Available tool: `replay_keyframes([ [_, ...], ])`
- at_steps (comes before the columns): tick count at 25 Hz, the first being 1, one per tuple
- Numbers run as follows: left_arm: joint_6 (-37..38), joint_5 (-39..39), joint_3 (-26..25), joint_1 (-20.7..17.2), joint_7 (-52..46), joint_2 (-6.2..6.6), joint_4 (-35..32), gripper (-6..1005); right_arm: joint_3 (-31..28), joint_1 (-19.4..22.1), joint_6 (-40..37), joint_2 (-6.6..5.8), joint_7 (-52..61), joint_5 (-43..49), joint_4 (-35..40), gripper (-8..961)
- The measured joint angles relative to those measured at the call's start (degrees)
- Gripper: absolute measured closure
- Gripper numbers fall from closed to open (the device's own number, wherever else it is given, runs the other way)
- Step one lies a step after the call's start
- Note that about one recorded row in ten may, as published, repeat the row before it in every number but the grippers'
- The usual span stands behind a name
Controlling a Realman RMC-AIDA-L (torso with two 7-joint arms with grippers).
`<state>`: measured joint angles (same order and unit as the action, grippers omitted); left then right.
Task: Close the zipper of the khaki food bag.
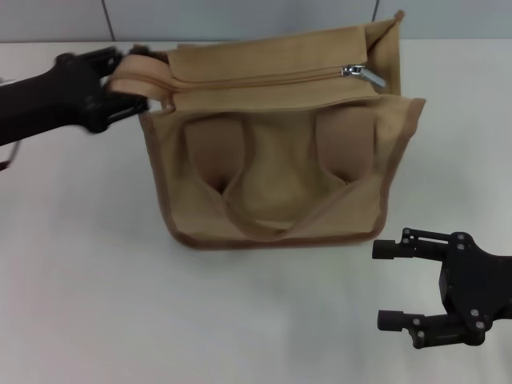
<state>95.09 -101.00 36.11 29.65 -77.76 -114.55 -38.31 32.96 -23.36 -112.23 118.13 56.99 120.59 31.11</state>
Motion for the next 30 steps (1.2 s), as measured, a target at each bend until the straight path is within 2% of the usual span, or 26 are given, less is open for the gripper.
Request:
replay_keyframes([
  [4, 4.47, -2.73, -0.64, -2.21, -3.21, 2.56, -3.87, 399, 0.00, -0.75, 0.86, 0.00, 0.38, 0.00, 0.00, 133],
  [9, 6.45, -2.98, -1.45, -4.73, -5.03, 3.64, -6.62, 288, 0.07, -1.54, 0.88, 0.00, 0.96, 0.06, 0.00, 133],
  [12, 12.52, -2.86, -1.37, -5.42, -3.95, 3.81, -6.26, 222, 0.10, -1.65, 0.88, 0.00, 1.17, 0.07, 0.00, 133],
  [13, 13.95, -2.91, -1.17, -5.44, -3.31, 3.65, -5.92, 210, 0.11, -1.69, 0.88, 0.00, 1.18, 0.08, 0.00, 133],
  [14, 17.33, -3.07, 0.30, -5.46, -0.99, 2.79, -4.53, 199, 0.10, -1.78, 0.88, 0.10, 1.19, 0.08, -0.07, 133],
  [15, 17.33, -3.07, 0.30, -5.46, -0.99, 2.79, -4.53, 187, 0.10, -1.78, 0.88, 0.10, 1.19, 0.08, -0.07, 133],
  [18, 18.50, -3.16, 5.15, -5.51, 2.81, 1.00, -2.07, 167, 0.10, -2.03, 1.03, 0.24, 1.18, -0.04, -1.19, 133],
  [19, 17.48, -3.42, 8.66, -5.46, 6.02, -0.10, 0.35, 170, 0.08, -2.29, 1.48, 0.32, 0.67, -0.11, -2.33, 133],
  [20, 16.23, -4.00, 9.98, -5.27, 8.11, -0.66, 2.15, 170, 0.08, -2.29, 1.48, 0.32, 0.67, -0.11, -2.33, 133],
  [21, 16.23, -4.00, 9.98, -5.27, 8.11, -0.66, 2.15, 170, 0.08, -2.47, 1.95, 0.45, 0.18, -0.12, -2.99, 133],
  [23, 12.97, -5.92, 11.32, -4.83, 12.00, -1.81, 5.53, 170, 0.08, -2.88, 3.35, 0.70, -1.48, -0.16, -4.81, 133],
  [24, 9.62, -7.71, 11.55, -4.51, 14.55, -2.99, 7.63, 170, 0.08, -3.35, 4.67, 0.75, -3.07, -0.22, -6.52, 133],
  [27, 7.25, -8.77, 11.69, -4.41, 15.79, -3.68, 8.75, 170, 0.09, -3.74, 5.51, 0.76, -3.81, -0.26, -7.57, 133],
  [30, 6.57, -9.33, 11.76, -4.02, 16.02, -3.78, 10.07, 170, 0.09, -4.12, 5.84, 0.78, -3.96, -0.27, -8.12, 133],
])
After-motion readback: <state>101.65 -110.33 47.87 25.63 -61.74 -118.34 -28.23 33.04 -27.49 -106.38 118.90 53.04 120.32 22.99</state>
